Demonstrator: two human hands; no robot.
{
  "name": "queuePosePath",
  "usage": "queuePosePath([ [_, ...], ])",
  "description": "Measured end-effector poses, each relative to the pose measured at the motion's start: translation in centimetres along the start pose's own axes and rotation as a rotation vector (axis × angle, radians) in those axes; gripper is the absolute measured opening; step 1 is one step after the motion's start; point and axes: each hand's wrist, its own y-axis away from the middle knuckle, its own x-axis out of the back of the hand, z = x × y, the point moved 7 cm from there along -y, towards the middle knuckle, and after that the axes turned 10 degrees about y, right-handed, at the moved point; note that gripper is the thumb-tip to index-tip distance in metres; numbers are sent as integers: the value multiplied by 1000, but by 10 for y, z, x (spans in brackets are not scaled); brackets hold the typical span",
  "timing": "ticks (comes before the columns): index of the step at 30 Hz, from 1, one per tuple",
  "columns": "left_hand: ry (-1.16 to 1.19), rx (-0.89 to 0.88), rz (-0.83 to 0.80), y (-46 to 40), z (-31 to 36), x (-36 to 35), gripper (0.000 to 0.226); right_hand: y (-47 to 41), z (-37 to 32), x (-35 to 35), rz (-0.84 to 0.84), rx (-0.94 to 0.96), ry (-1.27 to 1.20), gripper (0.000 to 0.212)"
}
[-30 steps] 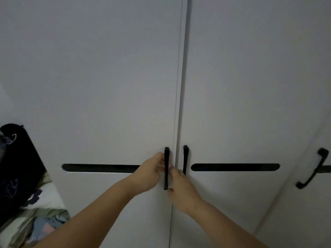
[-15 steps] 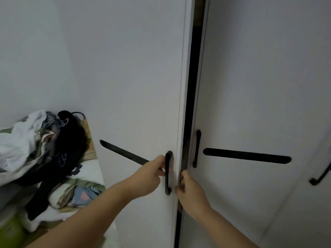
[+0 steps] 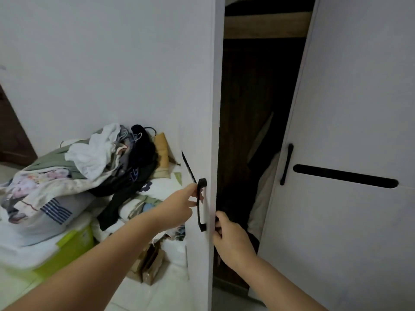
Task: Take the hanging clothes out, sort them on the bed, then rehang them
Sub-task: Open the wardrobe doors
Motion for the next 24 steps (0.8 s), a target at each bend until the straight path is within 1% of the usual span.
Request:
queuePosePath([
  [3, 3, 31, 23, 22, -8, 22, 65, 4, -29, -19, -23, 36, 35, 46],
  [7, 27, 77, 75, 42, -31, 55, 58, 5, -68, -43, -81, 90, 59, 49],
  [11, 2, 91, 136, 57, -54, 89, 70, 1, -106, -59, -144, 151, 107, 57],
  [14, 49, 80, 156, 68, -65, 107, 88, -5, -131, -73, -186, 205, 127, 60],
  [15, 60, 80, 163, 72, -68, 113, 91, -8, -139, -79, -196, 223, 126, 60],
  [20, 90, 102, 219, 87, -85, 139, 96, -28, -168, -110, -251, 292, 137, 64],
  [24, 86, 160, 265, 95, -102, 159, 97, -41, -189, -127, -302, 341, 139, 72],
])
